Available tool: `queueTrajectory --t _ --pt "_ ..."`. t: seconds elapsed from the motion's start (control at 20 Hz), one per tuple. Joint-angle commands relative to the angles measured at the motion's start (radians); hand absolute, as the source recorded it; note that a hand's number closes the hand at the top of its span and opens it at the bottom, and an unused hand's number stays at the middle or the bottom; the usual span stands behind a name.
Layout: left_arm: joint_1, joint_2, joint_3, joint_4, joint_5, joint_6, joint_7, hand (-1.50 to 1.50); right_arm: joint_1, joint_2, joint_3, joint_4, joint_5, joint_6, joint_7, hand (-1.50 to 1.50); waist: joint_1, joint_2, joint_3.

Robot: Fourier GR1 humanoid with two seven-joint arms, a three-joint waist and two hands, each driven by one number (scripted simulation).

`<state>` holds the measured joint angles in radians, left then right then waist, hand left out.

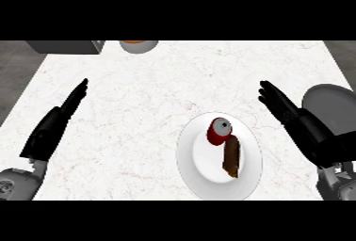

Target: Pick the can from the plate and place it in the pan

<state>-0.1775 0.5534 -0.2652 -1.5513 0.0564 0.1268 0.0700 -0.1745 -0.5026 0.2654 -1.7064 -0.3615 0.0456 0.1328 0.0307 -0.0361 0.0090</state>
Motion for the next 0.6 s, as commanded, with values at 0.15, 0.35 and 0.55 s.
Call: queueTrajectory --t 0.15,0.35,0.55 --pt "0.176 -0.203 0.082 0.059 0.15 0.143 0.04 0.0 0.009 0.136 -0.038 0.029 -0.017 -0.106 -0.058 1.5 -0.003 0.037 -0.011" --pt "0.208 -0.314 0.133 0.112 0.267 0.173 0.059 0.0 0.077 0.135 0.013 0.063 0.275 -0.305 -0.162 1.5 -0.033 0.034 -0.015" --pt "0.239 -0.363 0.119 0.109 0.26 0.21 0.05 0.0 0.221 0.221 0.154 -0.037 0.517 -0.508 -0.31 -1.5 -0.063 0.021 -0.011"
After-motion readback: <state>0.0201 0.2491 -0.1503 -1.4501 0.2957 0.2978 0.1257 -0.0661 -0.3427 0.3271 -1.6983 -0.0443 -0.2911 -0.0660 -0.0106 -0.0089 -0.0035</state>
